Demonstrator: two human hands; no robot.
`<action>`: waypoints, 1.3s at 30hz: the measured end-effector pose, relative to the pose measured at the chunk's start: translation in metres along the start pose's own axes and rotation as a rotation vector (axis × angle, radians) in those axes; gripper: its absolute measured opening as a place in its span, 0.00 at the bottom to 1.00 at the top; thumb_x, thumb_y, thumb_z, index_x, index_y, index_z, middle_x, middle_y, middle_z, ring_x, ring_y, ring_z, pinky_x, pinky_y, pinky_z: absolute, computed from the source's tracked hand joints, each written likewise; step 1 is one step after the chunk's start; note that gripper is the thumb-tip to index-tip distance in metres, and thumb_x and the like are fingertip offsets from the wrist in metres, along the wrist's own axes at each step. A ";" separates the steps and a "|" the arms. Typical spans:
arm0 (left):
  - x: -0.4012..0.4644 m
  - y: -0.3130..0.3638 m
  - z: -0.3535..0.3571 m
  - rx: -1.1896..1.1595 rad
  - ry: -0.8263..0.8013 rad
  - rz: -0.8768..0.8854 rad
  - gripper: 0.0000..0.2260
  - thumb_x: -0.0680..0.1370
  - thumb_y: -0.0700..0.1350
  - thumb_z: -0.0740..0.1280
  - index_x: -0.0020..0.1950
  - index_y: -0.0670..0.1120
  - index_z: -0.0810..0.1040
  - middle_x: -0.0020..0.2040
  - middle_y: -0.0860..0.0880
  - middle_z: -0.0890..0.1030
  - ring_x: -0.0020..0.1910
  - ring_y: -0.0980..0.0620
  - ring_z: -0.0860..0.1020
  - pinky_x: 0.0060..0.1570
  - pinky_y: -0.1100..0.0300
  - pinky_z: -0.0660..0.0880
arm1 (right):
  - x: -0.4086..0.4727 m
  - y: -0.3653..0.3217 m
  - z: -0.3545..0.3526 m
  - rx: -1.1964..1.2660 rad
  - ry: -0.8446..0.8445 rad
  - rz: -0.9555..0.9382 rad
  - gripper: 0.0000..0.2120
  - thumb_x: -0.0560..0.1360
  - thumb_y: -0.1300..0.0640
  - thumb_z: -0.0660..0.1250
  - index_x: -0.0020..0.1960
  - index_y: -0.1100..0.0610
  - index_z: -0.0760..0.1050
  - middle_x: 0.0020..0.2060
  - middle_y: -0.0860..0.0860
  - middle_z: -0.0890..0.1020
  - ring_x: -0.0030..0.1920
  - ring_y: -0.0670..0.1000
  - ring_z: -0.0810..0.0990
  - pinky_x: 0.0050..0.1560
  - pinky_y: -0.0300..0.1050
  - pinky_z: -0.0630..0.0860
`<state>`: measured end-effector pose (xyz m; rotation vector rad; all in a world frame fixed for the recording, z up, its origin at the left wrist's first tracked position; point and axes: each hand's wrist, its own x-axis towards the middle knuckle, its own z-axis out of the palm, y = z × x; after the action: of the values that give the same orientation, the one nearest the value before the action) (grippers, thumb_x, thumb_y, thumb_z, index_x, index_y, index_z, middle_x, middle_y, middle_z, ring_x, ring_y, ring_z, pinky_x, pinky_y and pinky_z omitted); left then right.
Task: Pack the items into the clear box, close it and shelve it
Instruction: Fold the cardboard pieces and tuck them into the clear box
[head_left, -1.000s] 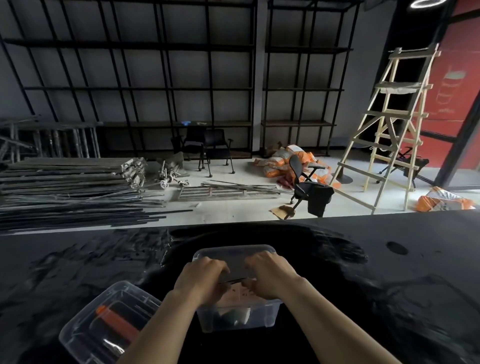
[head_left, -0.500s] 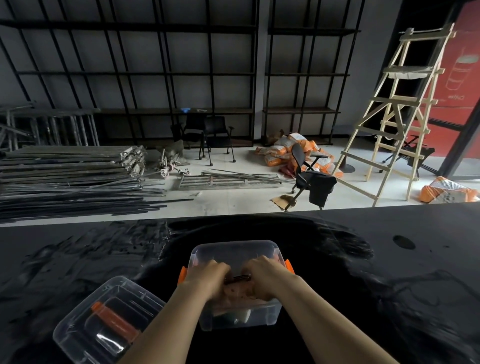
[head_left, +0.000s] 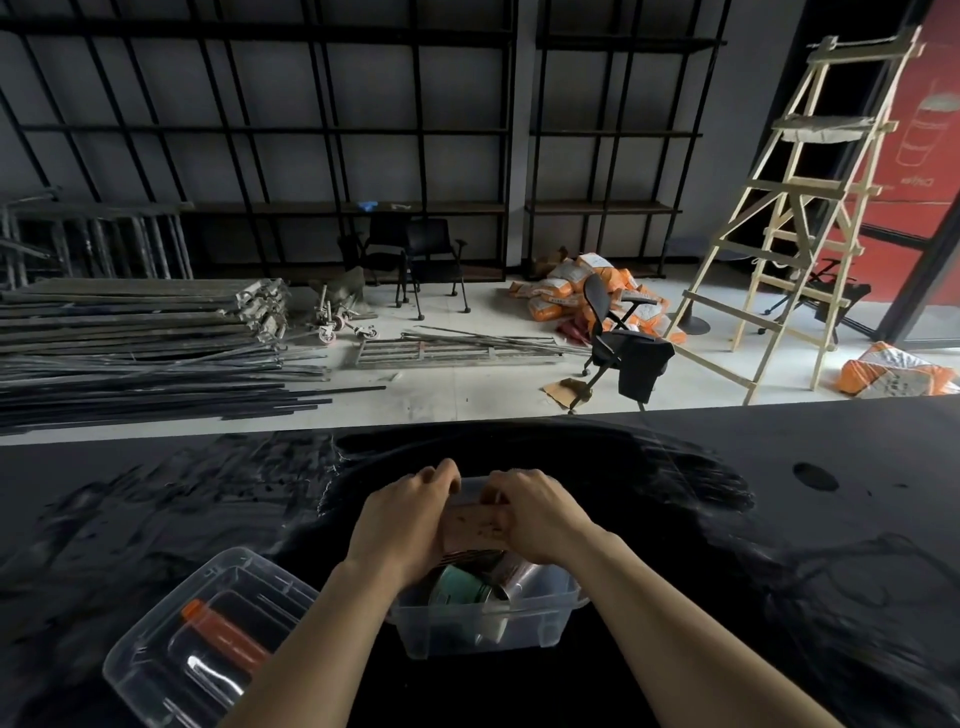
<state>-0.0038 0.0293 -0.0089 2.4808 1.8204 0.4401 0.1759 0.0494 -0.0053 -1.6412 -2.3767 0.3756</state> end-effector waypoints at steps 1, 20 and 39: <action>0.000 -0.001 0.000 -0.005 0.014 -0.030 0.17 0.71 0.42 0.69 0.55 0.52 0.68 0.53 0.53 0.82 0.49 0.46 0.82 0.38 0.56 0.68 | 0.001 0.001 -0.002 0.051 0.020 0.006 0.15 0.71 0.59 0.66 0.56 0.50 0.79 0.52 0.51 0.81 0.51 0.56 0.80 0.46 0.49 0.77; 0.013 0.014 0.048 -0.009 -0.501 0.101 0.15 0.82 0.47 0.63 0.68 0.48 0.79 0.65 0.49 0.78 0.64 0.48 0.77 0.63 0.56 0.71 | 0.013 0.021 -0.025 0.177 0.550 0.121 0.03 0.75 0.57 0.61 0.47 0.51 0.73 0.45 0.46 0.83 0.40 0.50 0.79 0.30 0.43 0.76; 0.023 -0.008 -0.022 -1.336 0.367 -0.614 0.19 0.73 0.33 0.73 0.62 0.43 0.78 0.50 0.44 0.86 0.48 0.48 0.84 0.38 0.60 0.79 | 0.040 0.000 -0.018 0.829 0.516 0.313 0.03 0.76 0.60 0.68 0.47 0.53 0.79 0.40 0.47 0.84 0.40 0.45 0.83 0.32 0.38 0.80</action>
<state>-0.0103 0.0500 0.0157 0.9522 1.4037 1.4566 0.1684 0.0880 0.0134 -1.4385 -1.3131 0.7536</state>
